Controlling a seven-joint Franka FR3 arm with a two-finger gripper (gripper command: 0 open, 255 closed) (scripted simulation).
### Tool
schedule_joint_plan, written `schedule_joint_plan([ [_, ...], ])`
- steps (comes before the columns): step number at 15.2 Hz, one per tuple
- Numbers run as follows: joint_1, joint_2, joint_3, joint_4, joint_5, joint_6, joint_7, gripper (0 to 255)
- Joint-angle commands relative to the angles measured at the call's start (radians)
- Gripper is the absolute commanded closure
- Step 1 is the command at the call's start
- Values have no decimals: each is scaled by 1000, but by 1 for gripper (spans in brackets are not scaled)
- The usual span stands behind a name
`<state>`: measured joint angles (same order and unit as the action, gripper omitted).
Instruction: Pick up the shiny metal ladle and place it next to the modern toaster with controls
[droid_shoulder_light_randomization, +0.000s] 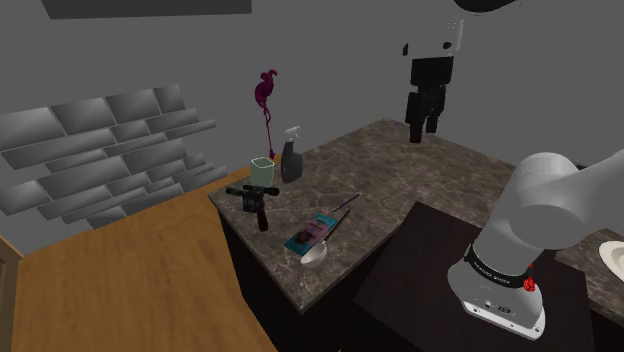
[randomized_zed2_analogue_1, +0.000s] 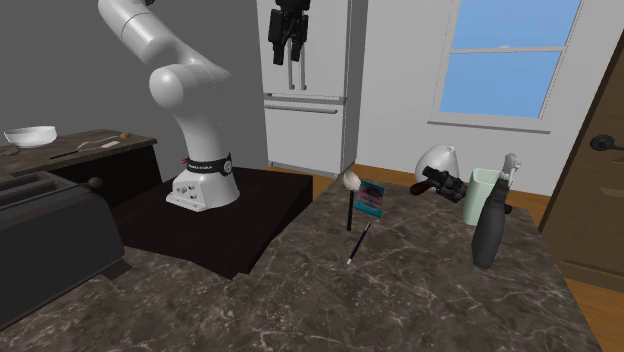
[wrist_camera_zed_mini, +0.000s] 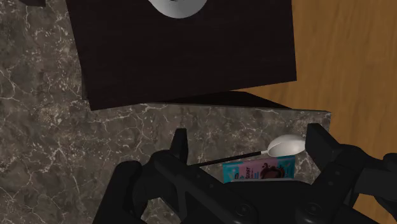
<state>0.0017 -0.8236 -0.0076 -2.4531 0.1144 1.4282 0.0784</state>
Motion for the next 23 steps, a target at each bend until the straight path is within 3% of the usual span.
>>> schedule_joint_plan([
  [1, 0, 0, 0, 0, 0, 0, 0, 0],
  [12, -21, 109, 175, -257, 194, 432, 300, 0],
  [23, -30, 511, 348, -305, 367, 967, 550, 0],
])
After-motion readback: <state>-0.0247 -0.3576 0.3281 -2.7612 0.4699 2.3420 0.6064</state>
